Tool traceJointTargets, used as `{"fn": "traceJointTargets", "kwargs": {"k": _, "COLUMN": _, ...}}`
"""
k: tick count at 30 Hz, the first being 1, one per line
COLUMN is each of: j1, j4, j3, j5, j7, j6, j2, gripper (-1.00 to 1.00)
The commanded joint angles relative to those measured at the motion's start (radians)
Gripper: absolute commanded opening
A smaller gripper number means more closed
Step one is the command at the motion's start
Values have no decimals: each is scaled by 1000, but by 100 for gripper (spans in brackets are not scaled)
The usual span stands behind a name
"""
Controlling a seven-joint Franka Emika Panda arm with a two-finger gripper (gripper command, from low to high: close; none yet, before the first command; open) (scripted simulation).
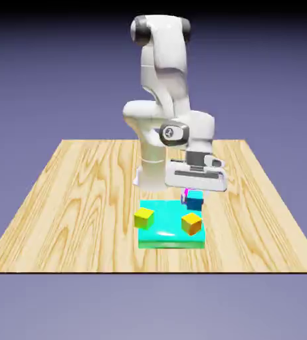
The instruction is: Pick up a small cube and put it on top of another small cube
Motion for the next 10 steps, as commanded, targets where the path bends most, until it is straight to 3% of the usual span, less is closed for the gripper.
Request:
{"fn": "traceJointTargets", "kwargs": {"k": 1, "j1": -12, "j4": 10, "j3": 6, "j5": -44, "j7": 36, "j6": 2, "j2": 16, "gripper": -100}}
{"fn": "traceJointTargets", "kwargs": {"k": 9, "j1": -104, "j4": 80, "j3": 49, "j5": -359, "j7": 294, "j6": 9, "j2": 135, "gripper": -100}}
{"fn": "traceJointTargets", "kwargs": {"k": 10, "j1": -104, "j4": 80, "j3": 49, "j5": -359, "j7": 294, "j6": 9, "j2": 135, "gripper": 100}}
